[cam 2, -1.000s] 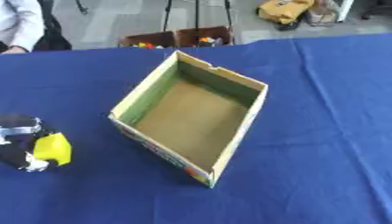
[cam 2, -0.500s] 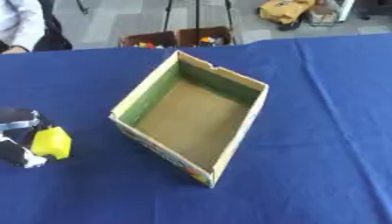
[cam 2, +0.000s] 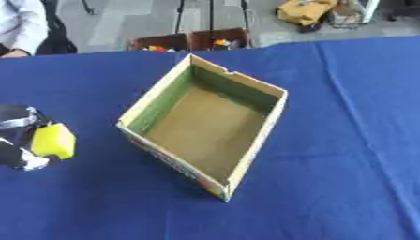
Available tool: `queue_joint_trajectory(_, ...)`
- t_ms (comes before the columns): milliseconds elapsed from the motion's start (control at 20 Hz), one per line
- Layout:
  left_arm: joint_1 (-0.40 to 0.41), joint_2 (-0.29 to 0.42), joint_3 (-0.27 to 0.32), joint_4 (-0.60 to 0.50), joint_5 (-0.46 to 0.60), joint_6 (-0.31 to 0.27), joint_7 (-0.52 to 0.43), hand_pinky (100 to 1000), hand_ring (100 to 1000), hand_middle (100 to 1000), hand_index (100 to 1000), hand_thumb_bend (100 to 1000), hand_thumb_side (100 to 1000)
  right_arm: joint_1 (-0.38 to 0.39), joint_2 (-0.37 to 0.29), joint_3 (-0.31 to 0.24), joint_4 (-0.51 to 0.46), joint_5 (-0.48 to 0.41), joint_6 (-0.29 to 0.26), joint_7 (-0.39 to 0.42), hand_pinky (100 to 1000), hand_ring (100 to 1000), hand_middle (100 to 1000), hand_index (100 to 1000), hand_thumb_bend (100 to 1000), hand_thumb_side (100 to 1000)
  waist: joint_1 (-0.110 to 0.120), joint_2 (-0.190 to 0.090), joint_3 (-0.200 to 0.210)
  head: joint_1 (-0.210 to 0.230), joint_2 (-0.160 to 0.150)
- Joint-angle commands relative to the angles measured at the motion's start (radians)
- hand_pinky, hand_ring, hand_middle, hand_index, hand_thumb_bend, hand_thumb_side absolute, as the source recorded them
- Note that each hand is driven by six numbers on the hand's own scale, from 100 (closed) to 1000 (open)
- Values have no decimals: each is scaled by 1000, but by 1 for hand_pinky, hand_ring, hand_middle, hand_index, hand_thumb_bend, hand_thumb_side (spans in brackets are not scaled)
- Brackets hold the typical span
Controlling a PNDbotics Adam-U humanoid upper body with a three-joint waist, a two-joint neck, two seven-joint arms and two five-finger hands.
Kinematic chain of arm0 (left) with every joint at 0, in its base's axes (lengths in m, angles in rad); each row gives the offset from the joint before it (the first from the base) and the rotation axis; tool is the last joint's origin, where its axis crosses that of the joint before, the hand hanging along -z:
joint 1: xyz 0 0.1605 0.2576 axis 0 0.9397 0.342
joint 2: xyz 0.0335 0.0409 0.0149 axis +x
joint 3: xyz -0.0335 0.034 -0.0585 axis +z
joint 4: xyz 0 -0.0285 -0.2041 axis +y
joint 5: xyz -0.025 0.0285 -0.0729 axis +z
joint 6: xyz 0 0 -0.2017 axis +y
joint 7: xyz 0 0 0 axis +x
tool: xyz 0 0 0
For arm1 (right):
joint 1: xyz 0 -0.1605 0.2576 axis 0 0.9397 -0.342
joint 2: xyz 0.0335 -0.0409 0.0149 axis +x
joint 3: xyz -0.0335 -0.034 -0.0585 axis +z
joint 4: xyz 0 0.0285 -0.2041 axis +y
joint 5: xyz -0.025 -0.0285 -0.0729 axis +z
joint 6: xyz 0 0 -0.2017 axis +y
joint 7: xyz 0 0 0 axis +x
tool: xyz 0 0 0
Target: Pick up objects on the table and place them in the box.
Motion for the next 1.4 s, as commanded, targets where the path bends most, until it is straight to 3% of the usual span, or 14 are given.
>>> queue_joint_trajectory(50,-40,52,43,-61,33,13,6,100,361,488,619,100,452,-10,-11,-6,-18,1,1,-5,778,743,605,777,100,526,15,-24,0,-1,2)
queue_joint_trajectory(300,-130,46,47,-114,55,20,4,100,351,476,610,100,440,-9,-8,2,-18,-2,3,-2,778,743,606,777,100,523,24,-39,-6,11,9)
queue_joint_trajectory(600,-272,-19,21,-103,53,11,-13,100,338,464,601,100,438,-7,-5,12,-18,-9,5,6,778,743,606,778,100,520,37,-55,-22,28,14)
queue_joint_trajectory(950,-410,-142,-7,-21,17,-8,-12,100,329,457,593,100,438,-5,3,20,-18,-17,7,16,779,743,606,779,100,516,51,-66,-48,51,11)
queue_joint_trajectory(1400,-496,-302,-32,149,-87,-63,-8,100,327,458,591,100,440,-22,17,23,-18,-27,4,14,779,743,604,779,100,509,58,-63,-105,90,-4)
